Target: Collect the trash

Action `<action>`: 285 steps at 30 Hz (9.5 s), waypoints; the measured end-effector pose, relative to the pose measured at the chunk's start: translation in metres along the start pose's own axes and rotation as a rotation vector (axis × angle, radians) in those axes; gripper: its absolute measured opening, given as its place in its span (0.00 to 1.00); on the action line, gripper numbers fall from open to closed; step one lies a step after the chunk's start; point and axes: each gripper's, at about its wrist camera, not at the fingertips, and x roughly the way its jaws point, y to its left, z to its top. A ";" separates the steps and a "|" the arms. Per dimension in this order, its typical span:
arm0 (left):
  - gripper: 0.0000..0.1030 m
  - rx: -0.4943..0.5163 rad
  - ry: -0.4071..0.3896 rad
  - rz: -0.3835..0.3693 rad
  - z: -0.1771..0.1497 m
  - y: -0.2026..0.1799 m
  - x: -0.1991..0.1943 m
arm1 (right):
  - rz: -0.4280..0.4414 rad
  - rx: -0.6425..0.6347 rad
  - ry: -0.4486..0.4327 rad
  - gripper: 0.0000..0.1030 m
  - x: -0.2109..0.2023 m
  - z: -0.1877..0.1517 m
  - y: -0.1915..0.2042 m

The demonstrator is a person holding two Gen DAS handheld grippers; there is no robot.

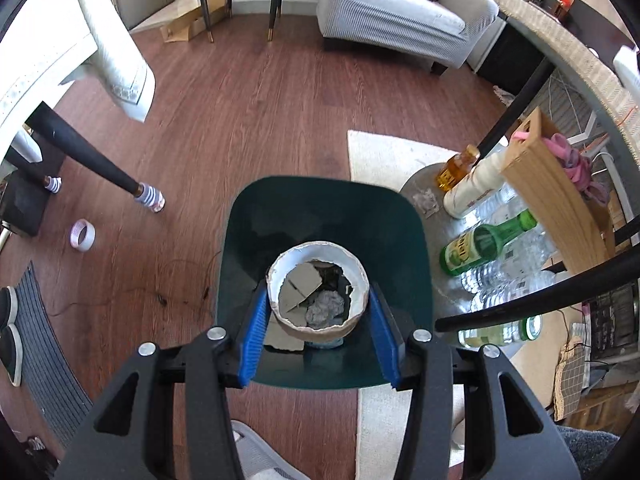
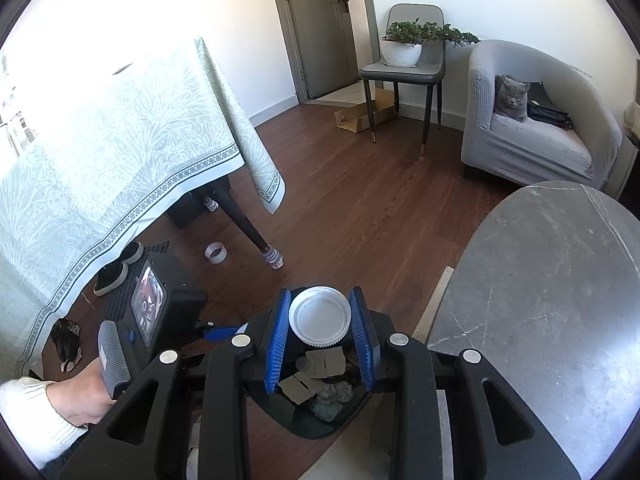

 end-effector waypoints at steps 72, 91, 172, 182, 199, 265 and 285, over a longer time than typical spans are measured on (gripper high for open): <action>0.40 0.004 -0.508 -0.038 0.016 0.017 -0.196 | -0.059 -0.111 0.411 0.40 0.155 -0.053 0.062; 0.62 0.066 -0.606 -0.001 0.030 -0.047 -0.220 | -0.098 -0.036 0.023 0.37 -0.003 -0.005 0.011; 0.97 0.013 -0.583 0.140 -0.104 -0.083 -0.216 | -0.360 0.163 -0.240 0.97 -0.253 -0.196 -0.076; 0.97 0.020 -0.582 0.143 -0.104 -0.085 -0.217 | -0.360 0.161 -0.240 0.97 -0.253 -0.196 -0.076; 0.97 0.022 -0.583 0.144 -0.105 -0.085 -0.217 | -0.361 0.161 -0.240 0.97 -0.253 -0.196 -0.075; 0.97 0.030 -0.584 0.146 -0.105 -0.088 -0.218 | -0.362 0.162 -0.240 0.97 -0.252 -0.197 -0.076; 0.97 0.005 -0.601 0.129 0.021 -0.102 -0.182 | -0.486 0.182 -0.163 0.97 -0.207 -0.123 -0.175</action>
